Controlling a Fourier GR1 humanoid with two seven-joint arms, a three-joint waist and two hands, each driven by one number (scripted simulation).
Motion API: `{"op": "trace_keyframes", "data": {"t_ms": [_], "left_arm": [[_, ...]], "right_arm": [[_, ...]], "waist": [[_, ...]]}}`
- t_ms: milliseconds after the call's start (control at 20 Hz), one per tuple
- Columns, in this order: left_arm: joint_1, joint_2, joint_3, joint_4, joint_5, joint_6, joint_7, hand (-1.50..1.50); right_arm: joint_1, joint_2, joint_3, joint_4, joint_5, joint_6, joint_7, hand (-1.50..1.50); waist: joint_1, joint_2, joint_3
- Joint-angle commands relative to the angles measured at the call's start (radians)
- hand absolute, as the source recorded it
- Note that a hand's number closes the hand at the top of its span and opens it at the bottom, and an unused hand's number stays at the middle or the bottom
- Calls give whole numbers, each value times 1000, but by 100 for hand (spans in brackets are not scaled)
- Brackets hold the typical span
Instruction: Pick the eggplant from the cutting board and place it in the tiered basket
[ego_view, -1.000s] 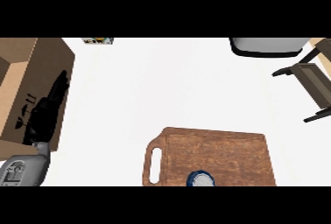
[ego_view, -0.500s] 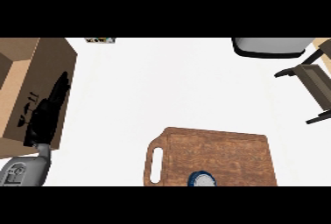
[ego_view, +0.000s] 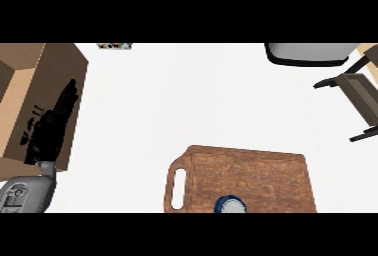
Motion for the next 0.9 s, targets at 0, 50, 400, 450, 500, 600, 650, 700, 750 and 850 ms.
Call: {"op": "trace_keyframes", "data": {"t_ms": [0,50,400,450,500,600,650,700,750,850], "left_arm": [[-14,-17,-13,-24,-18,13,27,0],[-36,-31,-5,58,-20,18,-22,0],[-8,-18,20,96,-18,5,-92,0],[18,-7,12,-5,4,-21,-16,0],[-1,-2,25,22,1,-17,-31,0],[-3,-25,15,75,-23,7,-77,0],[21,-34,-5,26,-37,16,-53,0],[27,8,24,-20,-5,-25,5,0],[-9,-46,4,29,-35,29,-9,0],[13,-53,-16,-12,-41,24,-1,0]], "right_arm": [[-14,36,9,147,41,-8,-111,150],[-72,41,18,165,49,40,-89,150],[-78,71,-31,324,24,131,-38,-150],[-62,64,-60,364,11,103,-62,-150],[-92,105,-90,336,-21,89,-13,-150],[-109,77,-124,395,-33,83,-49,-150],[-120,77,-136,419,-37,80,-48,-150],[-112,96,-156,398,-58,60,-29,-150],[-136,122,-163,386,-63,46,3,-150],[-143,35,-202,425,-79,63,-56,-150]], "waist": [[-2,0,0],[-5,2,-1],[-10,0,0],[-2,-2,1],[-10,-4,0],[-10,1,0],[-3,0,1],[-8,-6,1],[-15,-5,0],[-11,-3,1]]}}
